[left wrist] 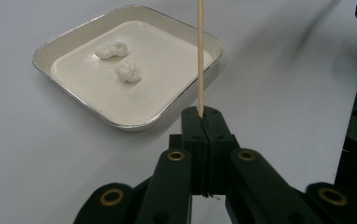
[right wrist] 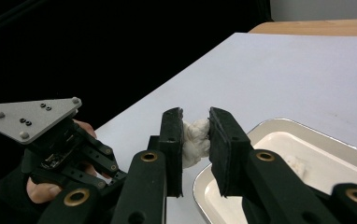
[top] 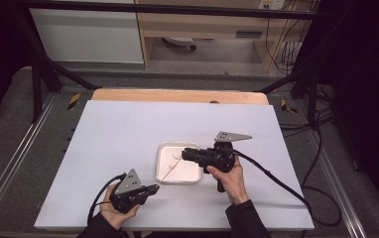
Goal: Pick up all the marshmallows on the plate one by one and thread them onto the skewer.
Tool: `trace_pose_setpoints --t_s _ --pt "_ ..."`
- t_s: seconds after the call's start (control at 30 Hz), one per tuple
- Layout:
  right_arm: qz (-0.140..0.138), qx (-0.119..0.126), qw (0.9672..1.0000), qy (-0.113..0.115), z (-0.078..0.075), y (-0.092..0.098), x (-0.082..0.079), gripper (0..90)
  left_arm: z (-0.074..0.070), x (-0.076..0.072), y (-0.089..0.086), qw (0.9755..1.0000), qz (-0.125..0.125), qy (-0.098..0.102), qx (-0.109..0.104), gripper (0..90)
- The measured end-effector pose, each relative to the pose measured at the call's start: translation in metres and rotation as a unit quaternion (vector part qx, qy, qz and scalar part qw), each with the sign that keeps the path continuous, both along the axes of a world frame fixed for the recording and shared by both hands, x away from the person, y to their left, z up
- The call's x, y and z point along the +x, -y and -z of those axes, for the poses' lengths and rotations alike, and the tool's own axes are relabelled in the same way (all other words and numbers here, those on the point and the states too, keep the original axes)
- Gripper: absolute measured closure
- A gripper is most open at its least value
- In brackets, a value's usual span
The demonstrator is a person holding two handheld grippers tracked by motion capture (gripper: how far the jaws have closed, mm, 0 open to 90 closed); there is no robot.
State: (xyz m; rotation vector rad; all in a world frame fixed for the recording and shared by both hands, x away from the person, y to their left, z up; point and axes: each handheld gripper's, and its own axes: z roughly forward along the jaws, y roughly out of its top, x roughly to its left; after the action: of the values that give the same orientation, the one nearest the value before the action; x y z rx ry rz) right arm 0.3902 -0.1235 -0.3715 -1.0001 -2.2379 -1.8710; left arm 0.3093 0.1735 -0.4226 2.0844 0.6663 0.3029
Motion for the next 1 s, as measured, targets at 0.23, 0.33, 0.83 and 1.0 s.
trace_pose_setpoints --t_s 0.23,0.33,0.83,1.0 --pt "-0.005 0.008 1.0000 -0.003 0.003 -0.003 0.000 76.9 0.001 0.000 0.001 1.0000 0.000 0.003 0.003 89.0" --pt "-0.009 0.007 0.9999 -0.001 0.004 -0.004 -0.002 77.7 0.002 -0.001 0.001 1.0000 -0.002 0.003 0.004 89.0" --pt "-0.008 0.020 0.9998 0.000 0.010 -0.012 -0.006 79.2 0.003 -0.001 0.003 0.9999 -0.007 -0.009 0.002 89.1" --pt "-0.007 0.024 0.9997 0.001 0.010 -0.013 -0.007 79.4 0.002 -0.002 0.002 0.9999 -0.015 -0.004 0.001 89.2"
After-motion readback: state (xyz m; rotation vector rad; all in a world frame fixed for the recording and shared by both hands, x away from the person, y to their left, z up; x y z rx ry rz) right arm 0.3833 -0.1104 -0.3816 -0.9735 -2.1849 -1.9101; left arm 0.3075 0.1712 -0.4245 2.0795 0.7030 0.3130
